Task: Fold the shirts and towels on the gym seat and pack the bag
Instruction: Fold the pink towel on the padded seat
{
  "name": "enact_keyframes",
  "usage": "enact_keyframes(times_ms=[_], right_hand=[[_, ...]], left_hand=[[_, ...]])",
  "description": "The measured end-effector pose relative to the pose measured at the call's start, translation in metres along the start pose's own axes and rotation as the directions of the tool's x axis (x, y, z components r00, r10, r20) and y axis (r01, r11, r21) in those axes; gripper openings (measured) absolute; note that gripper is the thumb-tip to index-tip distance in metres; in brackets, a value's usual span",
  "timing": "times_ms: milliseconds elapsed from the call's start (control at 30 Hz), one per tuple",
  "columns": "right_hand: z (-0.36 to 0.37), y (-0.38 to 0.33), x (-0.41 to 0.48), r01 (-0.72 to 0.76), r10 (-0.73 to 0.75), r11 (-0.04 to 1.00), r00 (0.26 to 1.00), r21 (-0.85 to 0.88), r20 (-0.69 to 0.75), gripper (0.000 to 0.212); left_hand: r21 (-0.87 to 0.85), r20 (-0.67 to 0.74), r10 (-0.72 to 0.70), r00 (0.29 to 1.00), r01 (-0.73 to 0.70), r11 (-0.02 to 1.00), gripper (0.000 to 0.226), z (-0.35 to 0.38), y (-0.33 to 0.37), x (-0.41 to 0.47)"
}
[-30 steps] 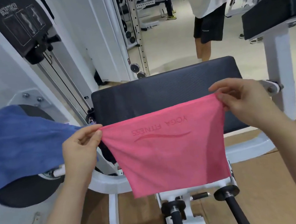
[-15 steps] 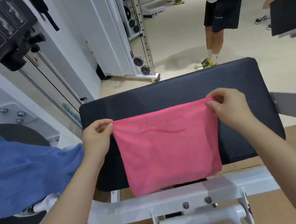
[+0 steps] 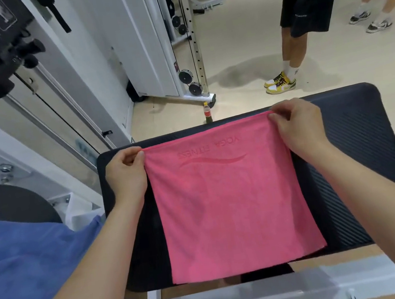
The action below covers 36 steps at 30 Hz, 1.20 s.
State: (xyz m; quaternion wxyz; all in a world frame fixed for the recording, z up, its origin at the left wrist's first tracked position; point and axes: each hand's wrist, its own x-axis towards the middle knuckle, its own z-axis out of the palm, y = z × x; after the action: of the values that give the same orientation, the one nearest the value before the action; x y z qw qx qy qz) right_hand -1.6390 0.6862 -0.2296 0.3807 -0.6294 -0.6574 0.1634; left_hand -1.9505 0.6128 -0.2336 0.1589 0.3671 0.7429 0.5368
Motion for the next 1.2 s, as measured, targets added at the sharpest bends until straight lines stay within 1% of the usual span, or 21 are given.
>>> enact_keyframes(times_ms=[233, 433, 533, 567, 633, 667, 700, 767, 800, 867, 900, 933, 967, 1000, 1033, 1067, 1100, 1200], right_hand=[[0.018, 0.006, 0.002, 0.074, -0.082, 0.991, 0.994, -0.114, -0.075, 0.022], [0.025, 0.006, 0.003, 0.076, -0.099, 0.984, 0.985, -0.158, -0.144, 0.025], [0.026, 0.003, 0.002, 0.074, -0.097, 0.988, 0.981, -0.138, -0.169, 0.024], [0.025, 0.001, 0.002, 0.089, -0.116, 0.985, 0.975, -0.146, -0.19, 0.024], [0.026, -0.005, -0.005, 0.162, -0.22, 0.956, 0.948, -0.245, -0.232, 0.03], [0.028, -0.008, -0.011, 0.219, -0.289, 0.93, 0.931, -0.294, -0.222, 0.035], [0.031, -0.012, -0.019, 0.287, -0.355, 0.902, 0.918, -0.323, -0.178, 0.037], [0.043, -0.013, -0.036, 0.404, -0.441, 0.842, 0.897, -0.358, -0.023, 0.043], [0.049, -0.011, -0.043, 0.427, -0.44, 0.815, 0.896, -0.391, 0.061, 0.05], [0.057, -0.005, -0.049, 0.418, -0.383, 0.783, 0.908, -0.46, 0.172, 0.063], [0.058, -0.001, -0.049, 0.407, -0.359, 0.775, 0.913, -0.484, 0.193, 0.066], [0.059, 0.002, -0.049, 0.398, -0.342, 0.767, 0.917, -0.503, 0.205, 0.066], [0.06, 0.003, -0.048, 0.395, -0.329, 0.762, 0.919, -0.513, 0.219, 0.066], [0.06, 0.003, -0.047, 0.395, -0.32, 0.759, 0.919, -0.518, 0.232, 0.066], [0.06, 0.002, -0.047, 0.397, -0.317, 0.759, 0.918, -0.515, 0.24, 0.066], [0.06, 0.002, -0.047, 0.4, -0.316, 0.763, 0.916, -0.508, 0.247, 0.067], [0.059, 0.001, -0.047, 0.402, -0.313, 0.77, 0.915, -0.495, 0.257, 0.068], [0.043, -0.002, -0.054, 0.397, -0.297, 0.802, 0.913, -0.446, 0.279, 0.067]], left_hand=[[-0.001, -0.059, 0.063, 0.996, -0.063, 0.998, 0.027, 0.003, -0.002, 0.007], [0.034, -0.047, 0.066, 0.997, -0.065, 0.997, 0.017, 0.006, 0.001, 0.012], [0.092, -0.026, 0.091, 0.996, -0.088, 0.992, 0.016, 0.009, 0.001, 0.017], [0.129, -0.013, 0.106, 0.994, -0.104, 0.986, 0.016, 0.01, 0.0, 0.018], [0.235, 0.019, 0.162, 0.987, -0.162, 0.958, 0.016, 0.011, -0.001, 0.021], [0.281, 0.032, 0.192, 0.981, -0.193, 0.94, 0.017, 0.011, -0.001, 0.02], [0.315, 0.037, 0.214, 0.976, -0.215, 0.925, 0.018, 0.012, -0.001, 0.02], [0.363, 0.041, 0.238, 0.97, -0.236, 0.902, 0.02, 0.012, 0.0, 0.018], [0.385, 0.042, 0.25, 0.967, -0.247, 0.889, 0.021, 0.012, 0.0, 0.017], [0.459, 0.062, 0.328, 0.942, -0.319, 0.829, 0.023, 0.012, 0.002, 0.011], [0.496, 0.102, 0.41, 0.907, -0.403, 0.769, 0.024, 0.014, 0.002, 0.003], [0.517, 0.176, 0.497, 0.85, -0.509, 0.689, 0.026, 0.017, 0.002, -0.008], [0.521, 0.28, 0.555, 0.784, -0.609, 0.598, 0.031, 0.023, 0.0, -0.022], [0.516, 0.4, 0.561, 0.725, -0.684, 0.516, 0.038, 0.028, -0.005, -0.036], [0.519, 0.509, 0.512, 0.692, -0.721, 0.459, 0.046, 0.031, -0.012, -0.047], [0.534, 0.575, 0.449, 0.684, -0.73, 0.427, 0.052, 0.034, -0.02, -0.055], [0.555, 0.601, 0.404, 0.689, -0.724, 0.41, 0.056, 0.035, -0.029, -0.057], [0.591, 0.598, 0.402, 0.694, -0.72, 0.364, 0.057, 0.035, -0.044, -0.051]])
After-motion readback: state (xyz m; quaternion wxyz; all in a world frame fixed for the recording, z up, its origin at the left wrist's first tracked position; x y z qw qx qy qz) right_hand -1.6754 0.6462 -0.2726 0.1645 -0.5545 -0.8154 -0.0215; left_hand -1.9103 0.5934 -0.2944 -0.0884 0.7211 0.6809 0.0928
